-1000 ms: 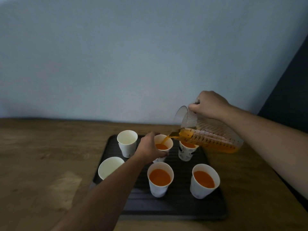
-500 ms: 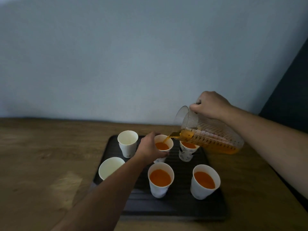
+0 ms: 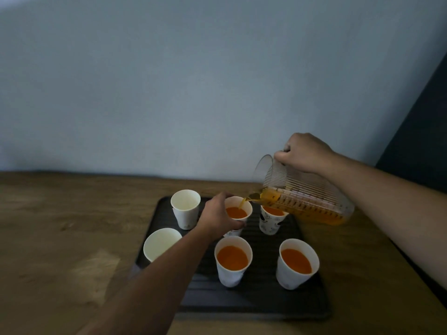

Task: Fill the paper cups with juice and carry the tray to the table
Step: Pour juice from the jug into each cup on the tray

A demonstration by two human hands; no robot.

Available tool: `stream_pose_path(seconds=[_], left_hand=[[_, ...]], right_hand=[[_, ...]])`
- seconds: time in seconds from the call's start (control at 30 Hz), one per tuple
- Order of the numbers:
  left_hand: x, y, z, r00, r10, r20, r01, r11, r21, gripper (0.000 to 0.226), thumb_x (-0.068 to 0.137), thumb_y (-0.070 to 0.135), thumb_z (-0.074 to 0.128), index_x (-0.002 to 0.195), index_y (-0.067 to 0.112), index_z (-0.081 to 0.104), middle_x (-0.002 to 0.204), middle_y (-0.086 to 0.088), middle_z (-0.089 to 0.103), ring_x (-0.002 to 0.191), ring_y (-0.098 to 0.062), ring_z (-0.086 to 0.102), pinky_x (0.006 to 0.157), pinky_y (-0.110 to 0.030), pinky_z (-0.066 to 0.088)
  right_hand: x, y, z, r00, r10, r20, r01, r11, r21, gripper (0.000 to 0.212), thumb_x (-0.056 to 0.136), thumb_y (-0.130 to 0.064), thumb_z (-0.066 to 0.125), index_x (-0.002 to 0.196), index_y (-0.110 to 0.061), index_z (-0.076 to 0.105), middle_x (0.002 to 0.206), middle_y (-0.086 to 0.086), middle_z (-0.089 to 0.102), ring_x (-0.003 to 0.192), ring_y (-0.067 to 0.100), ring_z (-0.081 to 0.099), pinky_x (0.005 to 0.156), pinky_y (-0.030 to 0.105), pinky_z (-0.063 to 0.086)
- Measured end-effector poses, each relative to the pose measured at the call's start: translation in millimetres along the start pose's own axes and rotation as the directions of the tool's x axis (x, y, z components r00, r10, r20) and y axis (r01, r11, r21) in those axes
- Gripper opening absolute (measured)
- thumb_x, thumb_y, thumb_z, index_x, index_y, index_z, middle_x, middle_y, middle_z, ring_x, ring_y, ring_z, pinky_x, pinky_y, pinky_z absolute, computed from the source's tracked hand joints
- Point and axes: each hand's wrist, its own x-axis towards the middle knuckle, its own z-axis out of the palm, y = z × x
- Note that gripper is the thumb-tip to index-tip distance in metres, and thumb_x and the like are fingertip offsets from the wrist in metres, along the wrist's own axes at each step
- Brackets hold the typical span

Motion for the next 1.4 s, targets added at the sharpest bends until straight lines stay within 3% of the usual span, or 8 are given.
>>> stream_pose_path(seconds=[0.4, 0.7, 1.03, 1.17, 1.3, 1.4], left_hand=[[7, 5, -5, 0.998, -0.05, -0.024, 0.048, 0.994, -0.095, 0.082, 0.064, 0.028, 0.087, 0.134, 0.024, 0.045, 0.131, 0.001, 0.056, 0.12, -0.019, 0.053, 0.095, -0.037, 0.051], [15, 2, -2, 0.996, -0.09, -0.027, 0.09, 0.995, -0.032, 0.077, 0.068, 0.025, 0.084, 0.133, 0.022, 0.044, 0.132, -0.001, 0.056, 0.122, -0.021, 0.052, 0.095, -0.038, 0.05], [20, -5, 9, 0.988, -0.153, -0.03, 0.153, 0.988, 0.01, 0.082, 0.067, 0.024, 0.085, 0.136, 0.019, 0.04, 0.135, -0.004, 0.052, 0.125, -0.023, 0.05, 0.1, -0.04, 0.047], [18, -1, 5, 0.995, -0.104, -0.002, 0.104, 0.993, 0.061, 0.092, 0.068, 0.023, 0.084, 0.144, 0.019, 0.031, 0.146, -0.005, 0.042, 0.134, -0.024, 0.041, 0.107, -0.043, 0.041], [19, 8, -14, 0.997, 0.075, 0.002, -0.073, 0.965, 0.253, 0.103, 0.066, 0.032, 0.084, 0.149, 0.02, 0.024, 0.154, -0.002, 0.03, 0.141, -0.023, 0.028, 0.113, -0.041, 0.03], [23, 8, -40, 0.991, 0.123, -0.046, -0.097, 0.922, 0.375, 0.102, 0.067, 0.037, 0.083, 0.148, 0.019, 0.025, 0.154, -0.003, 0.029, 0.141, -0.023, 0.028, 0.114, -0.039, 0.029]], right_hand=[[-3, 9, -8, 0.995, 0.037, -0.092, -0.021, 0.985, 0.171, 0.047, 0.081, -0.029, 0.06, 0.044, -0.018, 0.034, 0.043, -0.001, 0.028, 0.042, 0.017, 0.028, 0.053, 0.03, 0.024], [-9, 21, -19, 0.979, 0.099, -0.18, -0.055, 0.97, 0.236, 0.044, 0.082, -0.026, 0.056, 0.047, -0.017, 0.032, 0.046, 0.001, 0.026, 0.045, 0.019, 0.028, 0.05, 0.03, 0.019], [-18, 36, -17, 0.977, 0.125, -0.171, -0.078, 0.962, 0.26, 0.044, 0.083, -0.027, 0.056, 0.046, -0.017, 0.035, 0.045, 0.0, 0.028, 0.042, 0.018, 0.029, 0.051, 0.028, 0.023], [-17, 34, -18, 0.977, 0.123, -0.175, -0.077, 0.966, 0.247, 0.043, 0.083, -0.028, 0.057, 0.046, -0.016, 0.037, 0.046, 0.002, 0.028, 0.043, 0.018, 0.029, 0.051, 0.029, 0.023], [-15, 23, -25, 0.974, 0.104, -0.203, -0.051, 0.967, 0.249, 0.048, 0.083, -0.026, 0.057, 0.043, -0.017, 0.033, 0.043, 0.0, 0.028, 0.041, 0.017, 0.029, 0.049, 0.03, 0.022], [-14, 12, -28, 0.972, 0.081, -0.221, -0.026, 0.969, 0.245, 0.049, 0.083, -0.025, 0.058, 0.042, -0.016, 0.033, 0.043, 0.001, 0.029, 0.042, 0.019, 0.031, 0.049, 0.031, 0.022]])
